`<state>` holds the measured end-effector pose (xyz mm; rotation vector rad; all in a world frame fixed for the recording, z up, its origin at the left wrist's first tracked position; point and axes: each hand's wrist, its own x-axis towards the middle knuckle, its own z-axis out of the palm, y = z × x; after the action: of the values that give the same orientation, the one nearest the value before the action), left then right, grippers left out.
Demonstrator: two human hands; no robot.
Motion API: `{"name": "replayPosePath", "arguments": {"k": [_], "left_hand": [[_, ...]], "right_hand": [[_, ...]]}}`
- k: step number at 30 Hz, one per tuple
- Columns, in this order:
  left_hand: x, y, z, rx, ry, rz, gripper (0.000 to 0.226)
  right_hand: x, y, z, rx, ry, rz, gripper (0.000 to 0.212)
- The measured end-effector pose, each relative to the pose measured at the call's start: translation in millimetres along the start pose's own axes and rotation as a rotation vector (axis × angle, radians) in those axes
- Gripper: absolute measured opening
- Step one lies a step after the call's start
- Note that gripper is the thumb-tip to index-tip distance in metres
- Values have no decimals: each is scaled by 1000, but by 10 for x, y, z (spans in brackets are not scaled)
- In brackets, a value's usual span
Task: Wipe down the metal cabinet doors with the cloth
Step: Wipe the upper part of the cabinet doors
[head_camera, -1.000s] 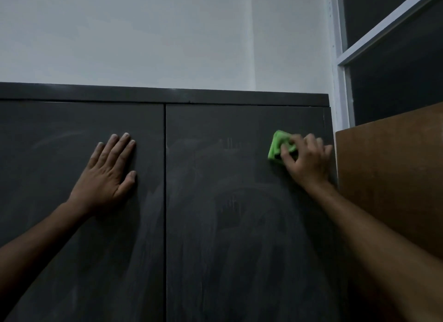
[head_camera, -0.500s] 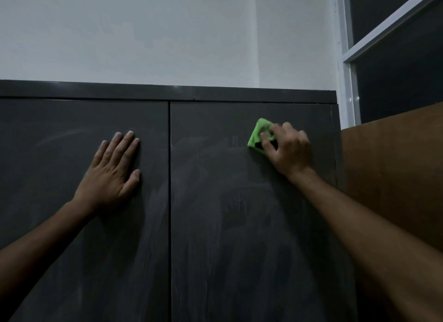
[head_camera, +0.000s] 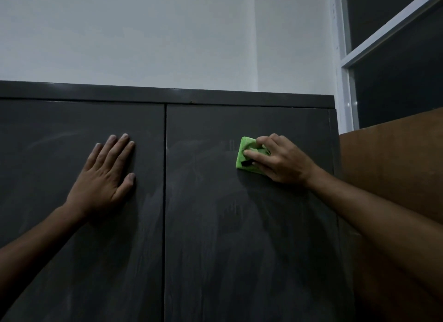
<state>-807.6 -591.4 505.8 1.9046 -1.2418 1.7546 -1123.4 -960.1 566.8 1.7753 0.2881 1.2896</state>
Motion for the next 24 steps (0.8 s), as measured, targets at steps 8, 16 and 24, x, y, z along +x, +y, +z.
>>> {"name": "replayPosePath", "arguments": {"k": [8, 16, 24], "left_hand": [[3, 23, 14, 8, 17, -6, 77], [-8, 13, 5, 16, -2, -8, 76], [-2, 17, 11, 10, 7, -11, 76]], "right_hand": [[-69, -360, 248, 166, 81, -46, 36], [253, -340, 288, 216, 257, 291, 31], [522, -104, 179, 217, 230, 256, 30]]}}
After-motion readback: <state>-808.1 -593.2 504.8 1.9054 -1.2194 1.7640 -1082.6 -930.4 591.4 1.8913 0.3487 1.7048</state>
